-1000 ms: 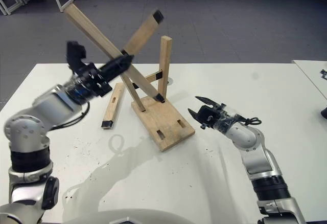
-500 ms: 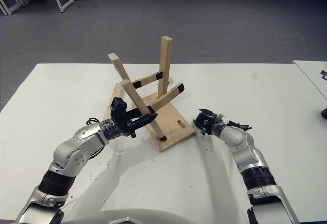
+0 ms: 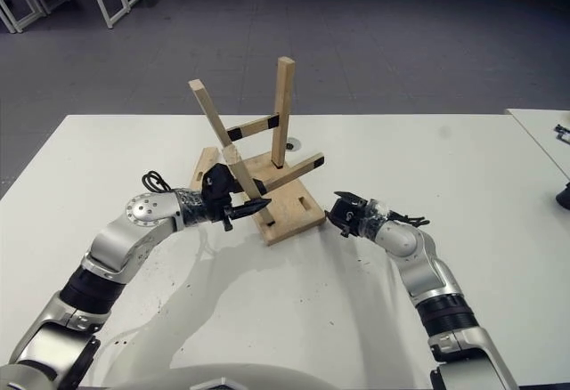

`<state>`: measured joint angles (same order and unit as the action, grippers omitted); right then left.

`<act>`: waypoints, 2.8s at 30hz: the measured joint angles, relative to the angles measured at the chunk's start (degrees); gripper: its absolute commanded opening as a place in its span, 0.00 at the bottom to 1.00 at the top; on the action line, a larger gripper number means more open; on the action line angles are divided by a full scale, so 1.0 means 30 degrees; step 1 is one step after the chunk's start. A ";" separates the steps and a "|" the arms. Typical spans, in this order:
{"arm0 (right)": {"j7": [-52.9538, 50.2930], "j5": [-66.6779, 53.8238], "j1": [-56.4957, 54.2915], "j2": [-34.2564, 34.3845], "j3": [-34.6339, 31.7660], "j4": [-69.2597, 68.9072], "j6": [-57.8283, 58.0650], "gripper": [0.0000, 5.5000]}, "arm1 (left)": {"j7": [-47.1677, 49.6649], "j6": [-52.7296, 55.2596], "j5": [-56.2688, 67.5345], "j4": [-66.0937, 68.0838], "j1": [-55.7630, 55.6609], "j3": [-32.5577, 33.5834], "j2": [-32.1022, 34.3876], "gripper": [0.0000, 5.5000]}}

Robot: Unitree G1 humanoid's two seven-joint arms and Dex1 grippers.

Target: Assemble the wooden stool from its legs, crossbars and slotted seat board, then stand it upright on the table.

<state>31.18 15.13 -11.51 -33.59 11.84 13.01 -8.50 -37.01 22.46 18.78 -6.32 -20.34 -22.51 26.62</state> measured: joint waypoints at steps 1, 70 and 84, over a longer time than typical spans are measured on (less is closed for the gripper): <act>0.0011 -0.0294 0.0265 0.0062 -0.0088 -0.0720 0.0361 0.45 | 0.0303 -0.0053 -0.0342 -0.0136 0.0043 -0.0193 -0.0005 0.37; -0.1346 -0.2818 0.1418 0.2083 -0.2098 -0.3421 0.5306 0.45 | 1.0652 0.3560 0.3911 -0.2817 0.4302 0.8462 -0.2047 0.56; -0.1293 -0.2846 0.1282 0.2123 -0.2083 -0.3420 0.5544 0.45 | 1.0792 0.0152 -0.1568 0.3819 0.5245 0.6907 -0.4479 0.52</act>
<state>27.30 6.59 -7.67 -27.22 5.59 2.75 8.13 -4.63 22.91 14.07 5.14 -4.61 -1.79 13.18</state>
